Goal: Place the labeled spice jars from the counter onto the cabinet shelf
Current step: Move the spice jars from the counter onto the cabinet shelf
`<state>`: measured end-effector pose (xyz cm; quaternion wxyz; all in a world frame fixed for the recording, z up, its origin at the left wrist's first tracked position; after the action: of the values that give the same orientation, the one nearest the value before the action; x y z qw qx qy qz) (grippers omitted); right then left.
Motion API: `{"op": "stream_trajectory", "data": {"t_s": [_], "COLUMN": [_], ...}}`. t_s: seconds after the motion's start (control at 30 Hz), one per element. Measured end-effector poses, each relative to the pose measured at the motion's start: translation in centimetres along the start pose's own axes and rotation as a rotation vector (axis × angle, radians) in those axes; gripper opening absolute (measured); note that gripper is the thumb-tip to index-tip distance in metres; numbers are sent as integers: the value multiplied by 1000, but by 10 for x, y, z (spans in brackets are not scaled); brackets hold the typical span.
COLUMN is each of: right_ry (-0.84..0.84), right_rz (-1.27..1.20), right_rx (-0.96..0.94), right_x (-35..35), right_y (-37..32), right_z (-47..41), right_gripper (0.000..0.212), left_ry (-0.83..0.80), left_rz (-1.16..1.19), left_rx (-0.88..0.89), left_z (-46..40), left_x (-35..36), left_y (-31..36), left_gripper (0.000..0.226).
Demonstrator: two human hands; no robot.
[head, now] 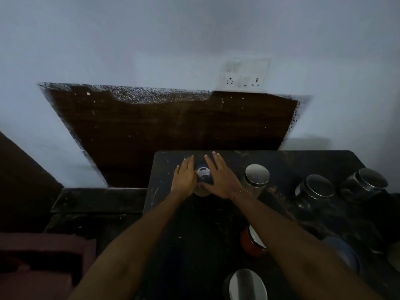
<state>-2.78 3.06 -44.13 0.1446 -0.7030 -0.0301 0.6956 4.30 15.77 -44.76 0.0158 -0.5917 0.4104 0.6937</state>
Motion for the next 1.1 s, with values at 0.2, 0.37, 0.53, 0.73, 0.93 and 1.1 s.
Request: {"op": "stream_trajectory", "data": {"t_s": [0.2,0.37,0.53,0.73,0.93,1.1], "right_ry": [-167,-119,-93,-315,-472,-342], "right_rz": [-112,-146,-65,-536,-1018,-1061], "right_rx": [99,236,234,42,-41,-49], "right_x": [30,37,21,-44,-114,-151], "right_y": [0,-13,-23,-16,-34,-37], "right_z": [-9,-18,-23,-27,-16,-10], "right_gripper": [103,96,89,72,55,40], "left_ry": [-198,-114,-142,-235,-561,-494], "left_rz": [265,437,664,1077,1439,1595], "left_rx": [-131,-199,-309,-407,-370,-287], "left_z": [-3,0,7,15,20,13], "left_x": [14,13,2,-43,-91,-104], "left_y": [-9,-6,-17,-24,5,35], "left_gripper": [59,45,36,26,78,77]}}
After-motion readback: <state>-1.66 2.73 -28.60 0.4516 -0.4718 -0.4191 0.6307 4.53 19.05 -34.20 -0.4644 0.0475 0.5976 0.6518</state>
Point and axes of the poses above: each hand's wrist, its own z-axis away from the middle knuckle, its own x-axis out of the palm, y = z × x, the point moved 1 cm from there along -z, towards the middle knuckle, and after that the axes turned 6 degrees about z, right-handed, at the moved point
